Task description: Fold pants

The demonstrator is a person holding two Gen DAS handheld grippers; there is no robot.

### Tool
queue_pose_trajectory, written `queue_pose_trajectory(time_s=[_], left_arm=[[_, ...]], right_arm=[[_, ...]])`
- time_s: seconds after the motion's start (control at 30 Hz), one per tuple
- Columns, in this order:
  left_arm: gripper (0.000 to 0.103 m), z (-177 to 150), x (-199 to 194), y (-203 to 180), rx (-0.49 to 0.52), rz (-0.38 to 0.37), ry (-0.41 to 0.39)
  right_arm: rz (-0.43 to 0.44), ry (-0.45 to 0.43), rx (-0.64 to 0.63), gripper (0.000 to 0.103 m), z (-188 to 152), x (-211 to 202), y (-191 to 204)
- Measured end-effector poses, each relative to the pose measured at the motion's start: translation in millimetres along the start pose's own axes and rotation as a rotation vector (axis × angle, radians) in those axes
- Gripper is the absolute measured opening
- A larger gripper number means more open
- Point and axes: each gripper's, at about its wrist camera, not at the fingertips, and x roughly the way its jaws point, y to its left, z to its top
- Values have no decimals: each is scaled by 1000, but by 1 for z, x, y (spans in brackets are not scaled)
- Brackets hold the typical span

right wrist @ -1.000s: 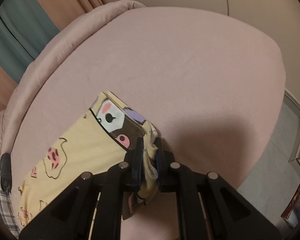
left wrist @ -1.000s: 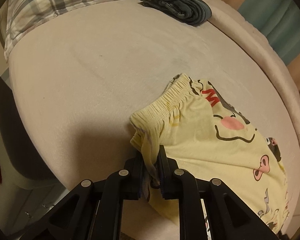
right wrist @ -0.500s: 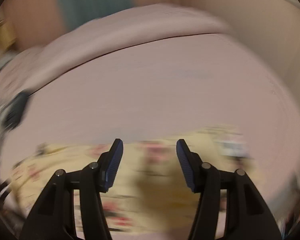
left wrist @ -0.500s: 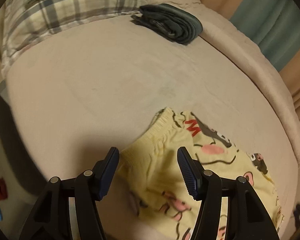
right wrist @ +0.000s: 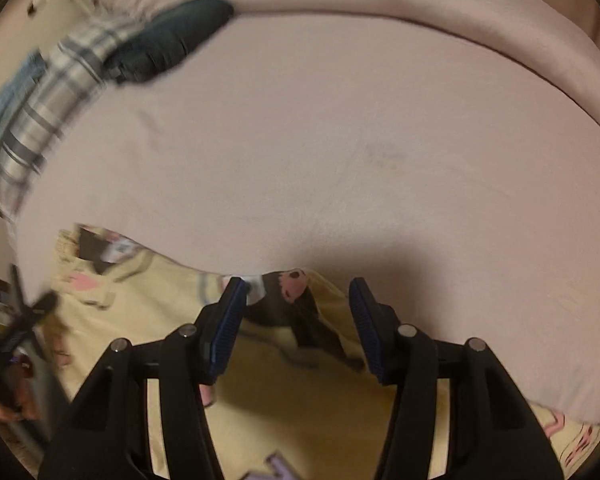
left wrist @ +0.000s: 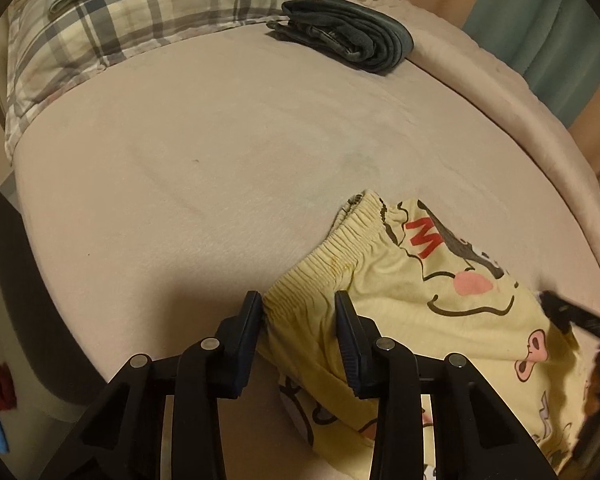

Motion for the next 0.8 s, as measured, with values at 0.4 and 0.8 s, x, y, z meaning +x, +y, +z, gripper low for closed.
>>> queue_pose_trajectory(time_s=[0.4, 0.8], left_arm=[[36, -3, -15, 0, 33, 11, -32], [48, -1, -14, -5, 45, 66, 4]], right_arm=[[2, -126, 61, 8, 3, -15, -14], [-44, -174, 68, 34, -4, -36, -16]])
